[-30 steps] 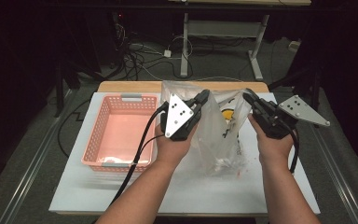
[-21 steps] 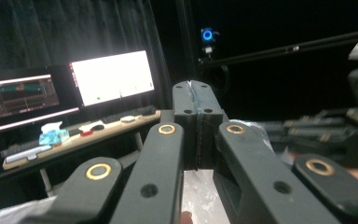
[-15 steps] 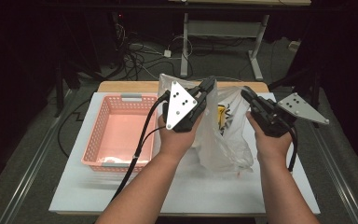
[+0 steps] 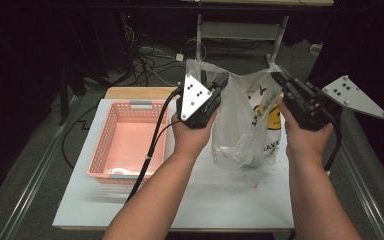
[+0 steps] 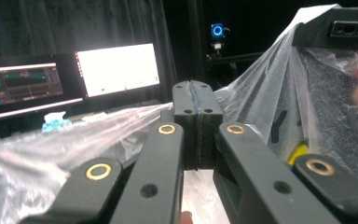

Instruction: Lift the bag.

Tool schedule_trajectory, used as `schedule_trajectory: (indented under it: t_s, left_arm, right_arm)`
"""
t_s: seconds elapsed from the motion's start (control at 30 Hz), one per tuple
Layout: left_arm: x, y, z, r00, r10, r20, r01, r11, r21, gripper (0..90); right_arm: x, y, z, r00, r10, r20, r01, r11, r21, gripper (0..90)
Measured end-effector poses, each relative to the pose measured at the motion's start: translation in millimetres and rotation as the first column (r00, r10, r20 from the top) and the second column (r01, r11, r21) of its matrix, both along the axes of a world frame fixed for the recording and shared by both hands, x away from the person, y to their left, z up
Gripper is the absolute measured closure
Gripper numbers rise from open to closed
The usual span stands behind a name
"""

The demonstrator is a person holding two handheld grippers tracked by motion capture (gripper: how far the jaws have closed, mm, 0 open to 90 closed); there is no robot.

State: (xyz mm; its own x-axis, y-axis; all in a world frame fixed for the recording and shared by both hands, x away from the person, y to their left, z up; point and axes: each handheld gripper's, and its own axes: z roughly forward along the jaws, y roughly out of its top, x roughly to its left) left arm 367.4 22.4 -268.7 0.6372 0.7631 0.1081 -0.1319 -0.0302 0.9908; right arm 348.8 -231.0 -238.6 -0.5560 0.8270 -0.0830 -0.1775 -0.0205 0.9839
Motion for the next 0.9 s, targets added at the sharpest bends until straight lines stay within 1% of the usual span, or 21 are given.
schedule_trajectory:
  t_s: [0.07,0.1,0.13,0.2,0.23,0.27,0.37,0.47,0.5,0.6,0.67,0.7,0.73,0.8,0.83,0.87,0.9]
  left_arm:
    - [4.7,-1.4,1.9,1.0000,-0.004,-0.005,0.004,1.0000,-0.004,88.1]
    - [7.7,-2.9,0.5,0.9999,-0.001,-0.010,0.001,1.0000,0.002,88.1]
    - [11.6,-4.5,-2.7,0.9997,-0.003,-0.025,0.003,0.9999,0.011,88.1]
    - [20.0,-8.5,-13.5,0.9978,-0.002,-0.066,0.005,0.9992,0.040,88.1]
    - [23.8,-9.4,-20.1,0.9960,-0.005,-0.089,0.009,0.9990,0.044,88.1]
    - [26.5,-9.5,-26.6,0.9937,-0.012,-0.111,0.016,0.9991,0.038,88.0]
    - [30.0,-8.5,-42.0,0.9893,-0.011,-0.145,0.017,0.9989,0.043,88.0]
    - [30.9,-3.9,-50.1,0.9851,-0.006,-0.172,0.014,0.9990,0.043,87.9]
    - [30.6,-2.5,-51.0,0.9841,-0.007,-0.177,0.015,0.9989,0.044,87.6]
    - [25.1,2.4,-52.7,0.9805,-0.012,-0.196,0.022,0.9984,0.051,85.7]
    - [18.8,4.7,-53.3,0.9792,-0.012,-0.202,0.029,0.9963,0.081,79.3]
    - [14.8,6.2,-54.4,0.9793,-0.009,-0.202,0.028,0.9955,0.091,77.5]
    - [11.5,8.3,-55.6,0.9779,-0.014,-0.209,0.034,0.9951,0.092,74.9]
    - [4.7,13.5,-58.9,0.9718,-0.024,-0.235,0.046,0.9951,0.088,68.7]
    - [1.0,16.6,-61.0,0.9725,-0.023,-0.232,0.045,0.9949,0.090,66.4]
    - [-4.7,19.3,-64.4,0.9658,-0.044,-0.255,0.067,0.9945,0.081,64.3]
    - [-8.2,20.9,-66.5,0.9627,-0.052,-0.265,0.076,0.9938,0.081,61.3]
  right_arm:
    - [5.7,-2.3,-0.6,0.9999,-0.010,-0.010,0.010,0.9999,0.002,90.0]
    - [9.6,-3.7,-3.7,0.9996,-0.015,-0.024,0.015,0.9999,0.001,90.0]
    - [13.9,-5.0,-8.3,0.9988,-0.022,-0.043,0.022,0.9998,0.002,90.0]
    - [23.2,-7.7,-23.2,0.9952,-0.034,-0.092,0.034,0.9994,-0.005,90.0]
    - [25.6,-8.3,-29.1,0.9931,-0.041,-0.110,0.040,0.9991,-0.011,90.0]
    - [28.7,-9.2,-37.4,0.9910,-0.045,-0.126,0.043,0.9989,-0.019,90.0]
    - [34.4,-11.4,-60.4,0.9823,-0.056,-0.179,0.051,0.9981,-0.035,90.0]
    - [36.7,-13.5,-76.1,0.9754,-0.063,-0.211,0.055,0.9976,-0.042,90.0]
    - [36.9,-13.8,-80.6,0.9731,-0.065,-0.221,0.056,0.9974,-0.046,90.0]
    - [37.0,-14.3,-87.2,0.9688,-0.069,-0.238,0.057,0.9968,-0.056,90.0]
    - [37.5,-14.9,-90.0,0.9675,-0.076,-0.241,0.062,0.9959,-0.066,90.0]
    - [38.0,-15.6,-91.1,0.9666,-0.080,-0.243,0.065,0.9954,-0.071,90.0]
    - [38.5,-16.1,-92.0,0.9656,-0.081,-0.247,0.065,0.9952,-0.073,90.0]
    - [39.0,-16.7,-93.3,0.9634,-0.087,-0.253,0.070,0.9946,-0.077,90.0]
    - [39.5,-17.1,-93.9,0.9632,-0.091,-0.253,0.072,0.9940,-0.083,90.0]
    - [39.8,-17.3,-94.3,0.9628,-0.093,-0.254,0.073,0.9935,-0.087,90.0]
    - [39.7,-17.1,-94.5,0.9610,-0.094,-0.260,0.074,0.9934,-0.088,90.0]
